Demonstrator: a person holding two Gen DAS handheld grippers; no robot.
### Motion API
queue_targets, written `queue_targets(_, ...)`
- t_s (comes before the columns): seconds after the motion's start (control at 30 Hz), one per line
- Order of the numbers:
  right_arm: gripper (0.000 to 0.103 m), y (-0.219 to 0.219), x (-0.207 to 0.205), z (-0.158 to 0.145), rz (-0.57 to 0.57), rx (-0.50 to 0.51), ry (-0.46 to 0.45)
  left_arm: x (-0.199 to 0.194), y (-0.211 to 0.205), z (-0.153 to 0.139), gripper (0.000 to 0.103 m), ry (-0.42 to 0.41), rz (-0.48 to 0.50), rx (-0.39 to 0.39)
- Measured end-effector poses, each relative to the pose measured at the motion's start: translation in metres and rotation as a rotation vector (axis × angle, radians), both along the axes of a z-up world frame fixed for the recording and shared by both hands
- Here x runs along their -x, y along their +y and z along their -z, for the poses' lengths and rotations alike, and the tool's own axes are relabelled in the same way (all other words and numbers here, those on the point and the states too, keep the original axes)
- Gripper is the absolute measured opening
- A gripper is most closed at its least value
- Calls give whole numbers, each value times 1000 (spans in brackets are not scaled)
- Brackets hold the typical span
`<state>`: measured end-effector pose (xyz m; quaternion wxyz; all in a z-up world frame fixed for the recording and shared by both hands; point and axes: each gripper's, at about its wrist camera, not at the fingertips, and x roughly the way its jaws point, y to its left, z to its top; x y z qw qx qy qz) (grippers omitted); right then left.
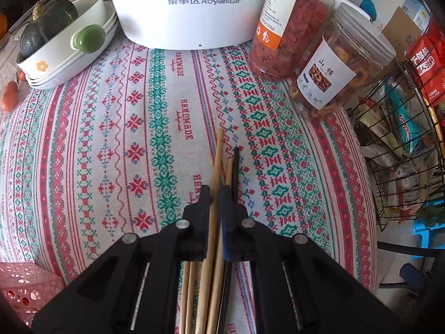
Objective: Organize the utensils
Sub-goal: 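Reach the left tool to the chopstick pile and close on a wooden chopstick, then lift the wooden chopstick with the left tool while the right tool reaches toward the pile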
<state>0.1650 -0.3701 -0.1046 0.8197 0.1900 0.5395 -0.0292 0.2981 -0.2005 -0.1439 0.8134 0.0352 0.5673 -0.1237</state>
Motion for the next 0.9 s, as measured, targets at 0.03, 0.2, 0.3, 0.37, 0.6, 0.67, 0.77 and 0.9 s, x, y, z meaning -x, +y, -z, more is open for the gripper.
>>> queue_targets(0.03,101,0,1,0,3,-2,0,2,-2,0,8,-8,10,-13)
queue_targets(0.2,101,1,2,0,5,-8,1,4,-3,5,8,-11,6,-50)
queue_targets(0.3,101,4,4,-2,1,-1,-2,6,-6,7,8,-18,13,-56)
queue_targets(0.37,101,4,4,-3,-1,3,-5,7,-9,9,8,-24,19,-63)
queue_targets(0.6,101,7,1,-4,6,4,-3,36,-2,-14,7,-54,64,-40)
queue_targets(0.67,101,9,1,-4,4,2,-4,52,4,-22,7,-55,91,-22)
queue_targets(0.77,101,15,0,-4,-5,1,-7,82,11,-36,7,-67,136,9)
queue_targets(0.9,101,22,0,-5,-28,-2,-25,129,22,-53,7,-92,213,42)
